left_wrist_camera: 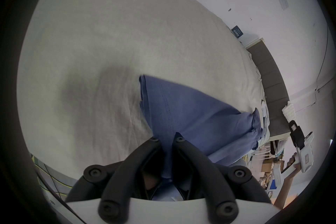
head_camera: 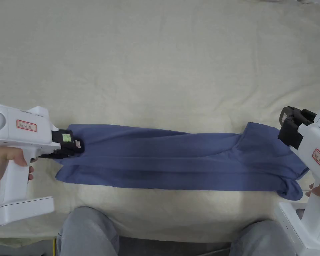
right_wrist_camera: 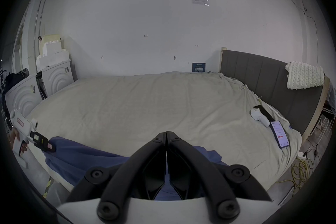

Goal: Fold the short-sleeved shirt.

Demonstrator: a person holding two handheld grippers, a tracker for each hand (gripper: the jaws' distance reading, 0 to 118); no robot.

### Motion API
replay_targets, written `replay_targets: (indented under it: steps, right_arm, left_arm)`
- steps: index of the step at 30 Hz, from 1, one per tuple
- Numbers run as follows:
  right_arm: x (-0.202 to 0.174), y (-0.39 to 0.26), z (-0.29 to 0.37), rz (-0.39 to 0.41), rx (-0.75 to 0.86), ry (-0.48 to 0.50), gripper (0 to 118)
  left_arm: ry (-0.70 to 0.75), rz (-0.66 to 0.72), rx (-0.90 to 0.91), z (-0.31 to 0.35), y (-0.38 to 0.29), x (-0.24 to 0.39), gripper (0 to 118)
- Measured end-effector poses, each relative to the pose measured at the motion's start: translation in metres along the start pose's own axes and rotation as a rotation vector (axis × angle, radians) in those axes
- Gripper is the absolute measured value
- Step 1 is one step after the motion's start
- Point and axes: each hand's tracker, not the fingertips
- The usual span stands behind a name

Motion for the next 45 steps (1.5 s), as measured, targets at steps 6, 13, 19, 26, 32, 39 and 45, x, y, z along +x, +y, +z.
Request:
replay_targets:
  steps: [6,13,19,26,32,39,45]
  right_arm:
    - [0.011,0.004,0.009,-0.013,0.029,0.015,0]
    - [0.02,0.006,0.016,-0.041,0.055,0.017,0]
    - [0.021,0.009,0.021,-0.055,0.071,0.023,0]
    - [0.028,0.005,0.03,-0.066,0.078,0.017,0]
    - [0.041,0.001,0.039,-0.078,0.081,-0.005,0]
    - [0.051,-0.005,0.046,-0.096,0.069,-0.035,0]
    - [0.052,-0.007,0.046,-0.091,0.053,-0.048,0]
  left_arm:
    - [0.157,-0.031,0.089,0.041,0.012,0.008,4]
    - [0.305,-0.089,0.152,0.073,0.01,0.02,4]
    - [0.129,-0.247,0.174,0.082,-0.008,0.097,4]
    - [0.018,-0.323,0.069,0.014,-0.026,0.171,4]
    - [0.146,-0.417,-0.07,-0.081,-0.045,0.207,4]
    - [0.259,-0.515,-0.14,-0.154,-0.07,0.219,23]
    - [-0.117,-0.326,-0.117,-0.115,-0.051,0.21,110]
